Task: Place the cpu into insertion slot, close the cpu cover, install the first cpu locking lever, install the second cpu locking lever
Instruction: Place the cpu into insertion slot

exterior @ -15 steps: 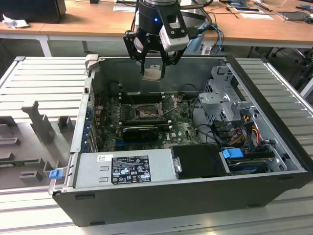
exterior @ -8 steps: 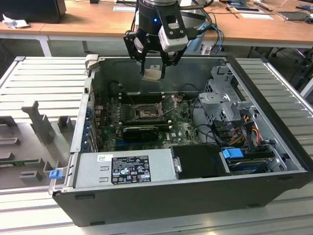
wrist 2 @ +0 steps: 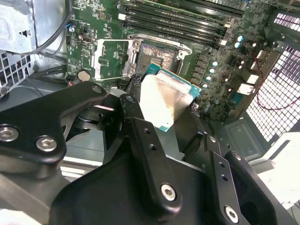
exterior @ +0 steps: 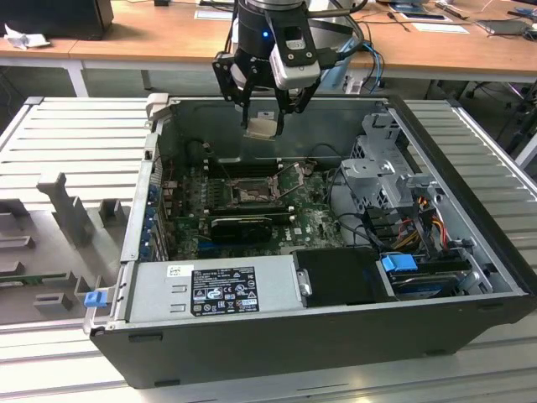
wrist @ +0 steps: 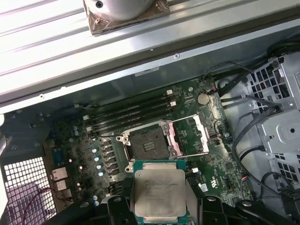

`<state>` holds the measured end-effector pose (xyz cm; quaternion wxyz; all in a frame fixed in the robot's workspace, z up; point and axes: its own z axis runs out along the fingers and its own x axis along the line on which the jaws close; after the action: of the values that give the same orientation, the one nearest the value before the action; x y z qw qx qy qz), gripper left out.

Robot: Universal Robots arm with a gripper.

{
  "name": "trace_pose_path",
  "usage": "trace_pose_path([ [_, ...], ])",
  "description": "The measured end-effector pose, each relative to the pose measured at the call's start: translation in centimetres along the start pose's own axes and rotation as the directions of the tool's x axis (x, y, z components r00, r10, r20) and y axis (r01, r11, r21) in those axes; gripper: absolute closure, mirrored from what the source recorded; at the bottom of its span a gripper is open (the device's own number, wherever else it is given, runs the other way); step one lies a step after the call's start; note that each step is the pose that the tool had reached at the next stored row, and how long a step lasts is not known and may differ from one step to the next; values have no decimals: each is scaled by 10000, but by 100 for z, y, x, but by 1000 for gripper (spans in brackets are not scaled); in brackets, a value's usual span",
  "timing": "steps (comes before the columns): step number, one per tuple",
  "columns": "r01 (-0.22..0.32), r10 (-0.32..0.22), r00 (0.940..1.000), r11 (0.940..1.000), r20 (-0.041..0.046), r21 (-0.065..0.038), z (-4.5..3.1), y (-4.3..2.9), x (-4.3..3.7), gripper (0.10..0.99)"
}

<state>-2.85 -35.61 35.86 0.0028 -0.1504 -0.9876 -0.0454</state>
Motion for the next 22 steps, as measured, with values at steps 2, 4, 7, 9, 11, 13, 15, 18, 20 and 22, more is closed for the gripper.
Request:
trace_pose_path([
  [2,-125,125,9999,9999,11,-2,0,0,0,557],
  [4,-191,191,9998,9998,17,-3,0,0,0,557],
  [7,-350,350,9994,9994,31,-7,0,0,0,557],
  [9,-450,450,9990,9990,40,-8,0,0,0,557],
  [11,-541,541,9985,9985,48,-11,0,0,0,557],
  [13,-643,643,9979,9979,57,-13,0,0,0,557],
  [15,-811,811,9967,9967,72,-18,0,0,0,557],
  [18,-970,970,9952,9953,86,-22,0,0,0,557],
  [20,-1106,1106,9938,9939,98,-27,0,0,0,557],
  [22,-1236,1236,9923,9923,109,-30,0,0,0,557],
])
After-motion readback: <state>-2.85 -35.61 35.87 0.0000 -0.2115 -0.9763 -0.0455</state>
